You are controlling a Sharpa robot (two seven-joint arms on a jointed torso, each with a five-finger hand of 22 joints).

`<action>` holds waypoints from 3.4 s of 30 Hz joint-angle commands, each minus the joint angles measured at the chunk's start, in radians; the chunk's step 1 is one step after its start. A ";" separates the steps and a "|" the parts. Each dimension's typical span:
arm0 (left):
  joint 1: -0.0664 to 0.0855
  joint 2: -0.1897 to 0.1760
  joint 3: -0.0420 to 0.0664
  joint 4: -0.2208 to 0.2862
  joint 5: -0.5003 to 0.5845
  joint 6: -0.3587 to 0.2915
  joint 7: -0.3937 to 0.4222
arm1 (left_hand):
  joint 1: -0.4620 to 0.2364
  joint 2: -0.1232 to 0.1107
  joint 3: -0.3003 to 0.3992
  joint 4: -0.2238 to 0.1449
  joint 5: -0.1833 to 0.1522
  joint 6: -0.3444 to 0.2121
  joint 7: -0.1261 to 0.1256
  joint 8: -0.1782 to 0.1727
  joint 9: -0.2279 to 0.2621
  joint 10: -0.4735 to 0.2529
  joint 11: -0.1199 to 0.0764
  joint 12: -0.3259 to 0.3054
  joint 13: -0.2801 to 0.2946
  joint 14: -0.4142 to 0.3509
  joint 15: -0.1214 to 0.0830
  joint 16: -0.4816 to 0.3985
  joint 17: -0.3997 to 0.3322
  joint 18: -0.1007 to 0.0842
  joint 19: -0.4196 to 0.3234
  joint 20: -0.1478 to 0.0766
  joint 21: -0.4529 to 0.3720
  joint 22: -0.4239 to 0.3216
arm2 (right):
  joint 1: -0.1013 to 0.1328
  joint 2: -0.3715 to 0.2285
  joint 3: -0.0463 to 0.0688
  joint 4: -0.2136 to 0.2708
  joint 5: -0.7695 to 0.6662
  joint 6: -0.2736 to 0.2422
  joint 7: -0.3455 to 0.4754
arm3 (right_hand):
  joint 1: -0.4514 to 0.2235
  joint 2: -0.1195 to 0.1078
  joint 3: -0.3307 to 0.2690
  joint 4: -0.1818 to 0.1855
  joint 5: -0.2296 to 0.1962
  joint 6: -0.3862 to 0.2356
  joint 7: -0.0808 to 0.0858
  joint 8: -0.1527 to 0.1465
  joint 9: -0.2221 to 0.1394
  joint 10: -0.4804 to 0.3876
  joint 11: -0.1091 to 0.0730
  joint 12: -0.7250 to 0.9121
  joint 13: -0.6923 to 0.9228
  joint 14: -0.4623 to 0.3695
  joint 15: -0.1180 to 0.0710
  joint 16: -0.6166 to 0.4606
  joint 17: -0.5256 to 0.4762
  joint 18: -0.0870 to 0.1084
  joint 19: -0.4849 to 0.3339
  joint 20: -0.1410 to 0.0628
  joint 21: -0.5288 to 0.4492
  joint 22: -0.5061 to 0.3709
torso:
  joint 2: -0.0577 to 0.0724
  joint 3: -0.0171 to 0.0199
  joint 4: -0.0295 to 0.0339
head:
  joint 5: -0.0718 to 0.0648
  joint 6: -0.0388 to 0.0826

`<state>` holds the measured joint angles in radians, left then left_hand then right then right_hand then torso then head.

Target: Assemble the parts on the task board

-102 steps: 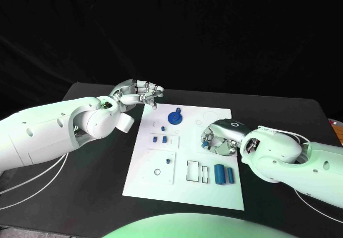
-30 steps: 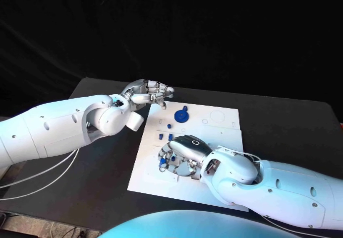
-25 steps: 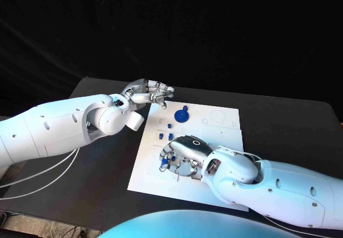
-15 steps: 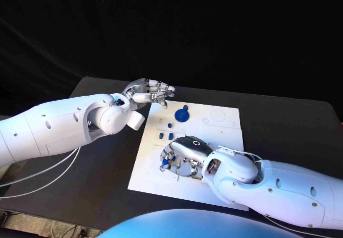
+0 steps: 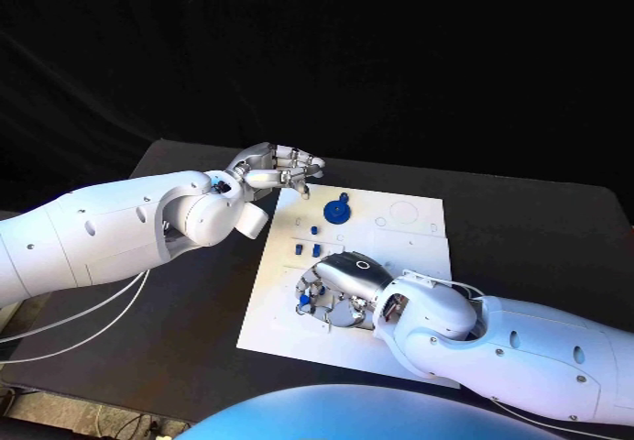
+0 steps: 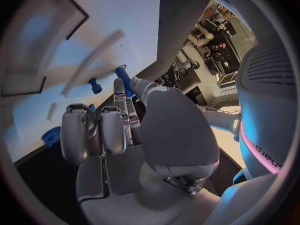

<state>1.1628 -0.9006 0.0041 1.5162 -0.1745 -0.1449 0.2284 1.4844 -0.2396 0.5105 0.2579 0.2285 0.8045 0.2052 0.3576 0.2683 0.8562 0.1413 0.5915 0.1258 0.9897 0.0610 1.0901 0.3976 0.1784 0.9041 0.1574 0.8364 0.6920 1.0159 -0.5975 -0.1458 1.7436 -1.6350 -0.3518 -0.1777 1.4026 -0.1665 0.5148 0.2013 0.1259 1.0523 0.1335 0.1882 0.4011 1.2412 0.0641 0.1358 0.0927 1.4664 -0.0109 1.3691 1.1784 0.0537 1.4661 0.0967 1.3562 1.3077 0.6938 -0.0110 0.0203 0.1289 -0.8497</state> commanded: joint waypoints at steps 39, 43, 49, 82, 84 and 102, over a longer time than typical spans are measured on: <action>0.000 -0.001 0.001 0.002 -0.001 0.019 0.002 | -0.003 0.001 -0.003 -0.004 0.000 -0.009 0.004 -0.004 0.000 -0.007 0.002 -0.005 -0.001 -0.001 0.008 -0.005 -0.001 0.005 0.001 0.006 -0.007 -0.001 | -0.011 0.013 -0.003 -0.016 -0.083 0.041 -0.023 | -0.002 -0.003 0.013 -0.010 0.010 0.004 -0.002 0.005 0.017 0.007 0.000 -0.012 0.000 0.028 -0.003 0.003 -0.002 -0.011 0.034 -0.009 -0.003 0.202 | 0.000 -0.0004 -0.0003 | 0.004 0.000; 0.000 0.000 0.001 0.001 -0.001 0.019 0.002 | -0.005 0.002 -0.004 -0.003 0.000 -0.011 0.005 -0.003 0.000 -0.009 0.002 -0.005 -0.002 -0.001 0.009 -0.006 -0.001 0.005 0.002 0.006 -0.009 -0.002 | -0.013 0.019 -0.004 -0.018 -0.089 0.044 -0.023 | -0.002 -0.003 0.013 -0.010 0.010 0.004 -0.002 0.005 0.017 0.007 0.000 -0.012 0.000 0.028 -0.003 0.003 -0.002 -0.011 0.034 -0.009 -0.003 0.202 | 0.000 -0.0003 -0.0003 | 0.004 0.001; 0.000 0.000 0.001 0.001 -0.001 0.019 0.002 | -0.005 0.002 -0.004 -0.003 0.000 -0.011 0.005 -0.003 0.000 -0.009 0.002 -0.005 -0.002 -0.001 0.009 -0.006 -0.001 0.005 0.002 0.006 -0.009 -0.002 | -0.018 0.031 -0.006 -0.022 -0.091 0.054 -0.020 | -0.015 -0.017 0.012 -0.012 0.007 -0.008 0.004 0.001 0.017 0.003 0.005 -0.021 0.000 0.027 0.000 0.001 -0.007 -0.010 0.032 -0.007 -0.009 0.201 | 0.000 -0.0002 0.0001 | 0.004 0.001; -0.001 -0.003 0.001 -0.001 -0.001 0.024 -0.005 | -0.005 0.004 -0.004 -0.003 0.000 -0.012 0.005 -0.004 0.000 -0.010 0.003 -0.005 -0.002 -0.001 0.009 -0.006 -0.002 0.006 0.004 0.006 -0.009 -0.002 | -0.027 -0.046 -0.001 0.055 -0.087 -0.128 -0.048 | -0.089 -0.087 -0.072 0.006 -0.024 -0.248 -0.018 -0.119 -0.028 0.021 -0.016 -0.026 0.045 0.027 -0.016 0.003 -0.008 -0.011 0.037 -0.019 -0.005 0.205 | -0.001 -0.0001 -0.0017 | -0.006 0.009; -0.001 -0.003 0.001 -0.001 -0.001 0.024 -0.005 | -0.005 0.004 -0.004 -0.003 0.000 -0.012 0.005 -0.004 0.000 -0.010 0.003 -0.005 -0.002 -0.001 0.009 -0.006 -0.002 0.006 0.004 0.006 -0.009 -0.002 | -0.025 -0.062 0.001 0.069 -0.074 -0.147 -0.036 | -0.087 -0.086 -0.082 0.007 -0.021 -0.250 -0.018 -0.118 -0.028 0.031 -0.019 -0.020 0.053 0.029 -0.018 0.005 -0.004 -0.012 0.039 -0.021 0.002 0.207 | -0.001 0.0000 -0.0024 | -0.007 0.010; -0.007 -0.010 0.000 -0.001 0.000 0.018 0.001 | -0.006 0.004 -0.005 -0.003 0.000 -0.013 0.005 -0.004 0.000 -0.011 0.003 -0.005 -0.002 -0.001 0.009 -0.006 -0.002 0.006 0.006 0.007 -0.008 -0.002 | 0.096 -0.390 0.015 0.157 0.487 -0.074 0.042 | -0.082 -0.034 -0.178 0.021 0.054 -0.064 -0.026 0.054 0.096 0.081 -0.043 0.717 0.811 0.051 -0.035 0.066 0.079 -0.033 0.074 -0.042 0.114 0.236 | -0.012 -0.0005 -0.0189 | -0.085 0.034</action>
<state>1.1559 -0.9118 0.0040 1.5132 -0.1747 -0.1371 0.2191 1.4844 -0.2396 0.5105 0.2579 0.2285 0.7989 0.2035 0.3576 0.2683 0.8525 0.1449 0.5916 0.1251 0.9860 0.0647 1.0901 0.3970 0.1782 0.9078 0.1611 0.8297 0.6910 1.1104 -0.9774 -0.1296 1.8954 -1.2905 -0.4984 -0.1355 1.3262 -0.2008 0.3424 0.2219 0.1741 0.9944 0.1091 0.2383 0.4894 1.3309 0.0200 0.7909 0.8435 1.4649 -0.0488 1.4314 1.2530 0.0371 1.4661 0.0607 1.4671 1.3076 0.6852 -0.0116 0.0087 0.0654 -0.8186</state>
